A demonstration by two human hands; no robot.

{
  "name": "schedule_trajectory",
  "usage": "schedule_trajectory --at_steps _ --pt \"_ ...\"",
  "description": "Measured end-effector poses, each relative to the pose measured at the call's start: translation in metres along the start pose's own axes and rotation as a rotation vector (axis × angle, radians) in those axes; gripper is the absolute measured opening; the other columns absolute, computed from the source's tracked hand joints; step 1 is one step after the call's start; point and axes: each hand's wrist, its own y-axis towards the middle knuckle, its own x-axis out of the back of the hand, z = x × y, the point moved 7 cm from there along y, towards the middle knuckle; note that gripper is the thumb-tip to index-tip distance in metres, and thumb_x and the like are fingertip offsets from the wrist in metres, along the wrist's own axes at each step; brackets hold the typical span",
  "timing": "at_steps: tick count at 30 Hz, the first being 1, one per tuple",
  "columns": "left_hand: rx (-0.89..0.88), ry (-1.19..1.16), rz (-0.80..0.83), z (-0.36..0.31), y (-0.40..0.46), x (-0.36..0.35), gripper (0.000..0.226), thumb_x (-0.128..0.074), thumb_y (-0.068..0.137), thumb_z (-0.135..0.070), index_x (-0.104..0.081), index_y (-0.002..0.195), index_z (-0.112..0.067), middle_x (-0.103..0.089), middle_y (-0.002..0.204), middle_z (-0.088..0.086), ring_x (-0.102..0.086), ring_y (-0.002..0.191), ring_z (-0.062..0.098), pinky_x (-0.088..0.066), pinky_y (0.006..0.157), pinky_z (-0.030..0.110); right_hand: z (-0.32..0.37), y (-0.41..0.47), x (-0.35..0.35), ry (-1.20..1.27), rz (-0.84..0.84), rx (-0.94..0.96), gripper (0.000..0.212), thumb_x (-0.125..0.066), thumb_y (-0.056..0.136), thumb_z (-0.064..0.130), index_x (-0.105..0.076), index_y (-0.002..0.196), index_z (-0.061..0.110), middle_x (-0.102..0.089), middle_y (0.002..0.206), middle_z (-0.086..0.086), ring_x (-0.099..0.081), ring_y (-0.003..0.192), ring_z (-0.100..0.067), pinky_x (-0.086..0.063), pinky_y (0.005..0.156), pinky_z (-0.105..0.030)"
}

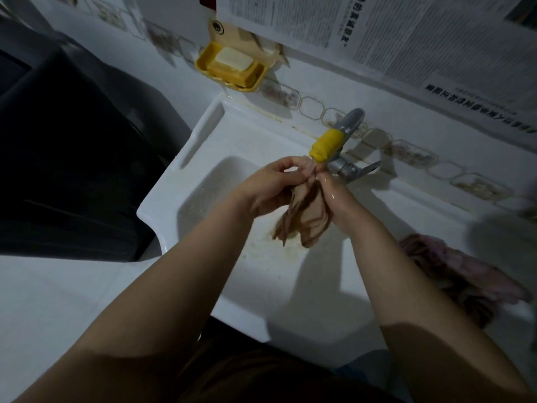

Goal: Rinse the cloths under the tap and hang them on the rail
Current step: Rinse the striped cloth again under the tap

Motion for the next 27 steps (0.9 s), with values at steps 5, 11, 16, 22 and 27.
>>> schedule_trajectory --at_steps 5,11,16,22,27 --pt "0.017 0.29 -0.119 -0.003 -0.003 0.027 0.012 -0.051 0.095 0.0 -0.061 0.099 -0.005 -0.062 0.085 0.013 -0.062 0.076 0.019 -0.057 0.075 0.029 0.003 -0.003 0.02 0.127 -0.144 0.113 0.019 -0.066 0.086 0.035 -0.072 0.088 0.017 -0.074 0.093 -0.004 -0.069 0.095 -0.022 -0.048 0.099 -0.049" --pt "-0.158 0.922 -0.369 -0.015 -0.001 0.037 0.013 -0.064 0.091 -0.019 -0.067 0.09 -0.007 -0.071 0.079 0.007 -0.066 0.071 0.017 -0.055 0.072 0.032 0.013 -0.003 0.022 0.088 -0.199 0.165 0.026 -0.063 0.079 0.04 -0.07 0.087 0.017 -0.072 0.09 -0.015 -0.067 0.085 -0.032 -0.053 0.082 -0.05" --pt "-0.05 0.136 -0.267 0.001 0.002 0.034 0.027 -0.054 0.098 -0.025 -0.059 0.077 -0.009 -0.056 0.059 0.002 -0.053 0.052 0.011 -0.047 0.051 0.022 0.018 -0.001 0.034 0.152 -0.309 0.182 0.016 -0.064 0.087 0.033 -0.071 0.082 0.02 -0.075 0.087 -0.003 -0.07 0.088 -0.023 -0.055 0.088 -0.046" --pt "-0.034 0.156 -0.518 0.013 0.01 0.021 0.056 -0.045 0.098 -0.048 -0.051 0.059 -0.008 -0.047 0.045 0.004 -0.043 0.038 0.015 -0.037 0.041 0.019 0.026 -0.02 0.0 0.003 -0.359 0.258 0.038 -0.055 0.094 0.033 -0.056 0.062 0.012 -0.057 0.045 0.004 -0.057 0.046 -0.008 -0.043 0.048 -0.019" --pt "0.043 0.163 -0.474 0.035 0.011 -0.007 0.055 -0.046 0.096 -0.051 -0.053 0.058 -0.012 -0.05 0.044 0.003 -0.046 0.038 0.016 -0.04 0.046 0.022 0.031 -0.016 0.02 -0.101 -0.558 0.175 0.039 -0.05 0.095 0.028 -0.052 0.058 0.015 -0.055 0.049 0.001 -0.054 0.045 -0.016 -0.036 0.047 -0.025"
